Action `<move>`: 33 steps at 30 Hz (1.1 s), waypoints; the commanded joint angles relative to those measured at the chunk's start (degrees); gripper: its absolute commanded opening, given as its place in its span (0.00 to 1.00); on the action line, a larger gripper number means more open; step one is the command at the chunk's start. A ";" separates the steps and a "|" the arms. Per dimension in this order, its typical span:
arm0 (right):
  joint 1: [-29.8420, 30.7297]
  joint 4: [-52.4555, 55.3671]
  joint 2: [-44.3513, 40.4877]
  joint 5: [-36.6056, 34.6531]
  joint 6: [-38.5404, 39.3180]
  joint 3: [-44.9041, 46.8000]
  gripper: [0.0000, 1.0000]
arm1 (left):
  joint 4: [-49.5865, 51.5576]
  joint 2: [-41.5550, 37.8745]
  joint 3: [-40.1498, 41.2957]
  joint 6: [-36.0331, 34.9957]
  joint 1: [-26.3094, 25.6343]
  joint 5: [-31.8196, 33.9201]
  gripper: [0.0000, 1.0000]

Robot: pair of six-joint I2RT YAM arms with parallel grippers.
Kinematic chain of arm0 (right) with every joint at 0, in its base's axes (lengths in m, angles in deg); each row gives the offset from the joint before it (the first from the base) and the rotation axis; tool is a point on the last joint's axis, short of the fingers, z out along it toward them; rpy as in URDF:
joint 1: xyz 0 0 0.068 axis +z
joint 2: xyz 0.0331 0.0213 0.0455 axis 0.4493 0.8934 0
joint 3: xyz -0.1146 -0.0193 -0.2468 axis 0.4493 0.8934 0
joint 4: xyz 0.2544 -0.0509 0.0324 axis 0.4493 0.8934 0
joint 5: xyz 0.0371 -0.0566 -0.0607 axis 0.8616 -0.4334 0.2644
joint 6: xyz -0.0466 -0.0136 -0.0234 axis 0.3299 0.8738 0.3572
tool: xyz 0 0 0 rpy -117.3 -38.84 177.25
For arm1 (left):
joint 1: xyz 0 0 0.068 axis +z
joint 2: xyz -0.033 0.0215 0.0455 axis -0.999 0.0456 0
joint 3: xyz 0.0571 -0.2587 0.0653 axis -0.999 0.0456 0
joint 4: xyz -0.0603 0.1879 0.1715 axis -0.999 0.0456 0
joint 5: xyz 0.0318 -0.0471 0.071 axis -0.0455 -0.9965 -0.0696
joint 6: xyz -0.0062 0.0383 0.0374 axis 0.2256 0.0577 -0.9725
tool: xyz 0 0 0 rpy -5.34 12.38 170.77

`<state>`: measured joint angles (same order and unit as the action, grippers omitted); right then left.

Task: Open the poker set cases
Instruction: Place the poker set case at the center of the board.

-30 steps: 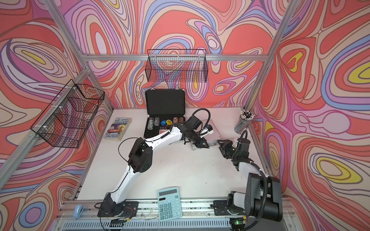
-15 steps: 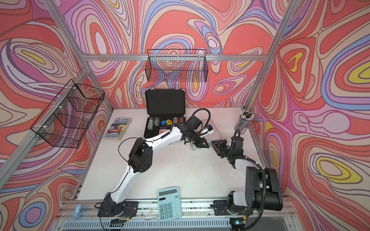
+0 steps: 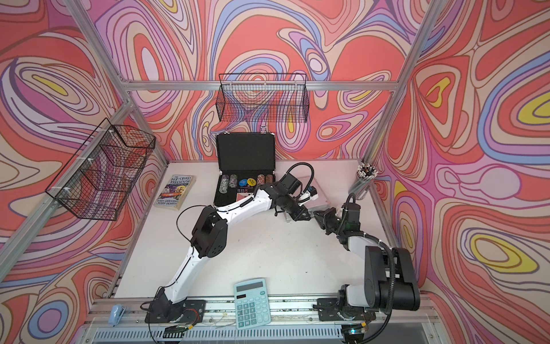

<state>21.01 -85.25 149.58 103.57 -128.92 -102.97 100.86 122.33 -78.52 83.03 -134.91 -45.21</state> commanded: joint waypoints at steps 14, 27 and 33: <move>-0.10 0.07 -1.49 -3.31 5.35 0.34 0.00 | -19.12 -23.60 28.28 20.54 7.11 14.32 0.50; -0.10 1.85 -2.84 -3.01 5.67 -1.14 0.00 | -27.93 -22.83 39.83 37.92 7.00 17.86 0.53; -0.11 1.95 -2.86 -3.32 5.36 -0.76 0.00 | -26.14 -18.34 35.42 37.11 6.02 16.40 0.54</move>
<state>20.79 -78.72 149.39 99.11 -126.21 -101.99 75.33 101.28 -40.73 119.07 -128.27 -28.90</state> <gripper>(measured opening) 0.120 0.542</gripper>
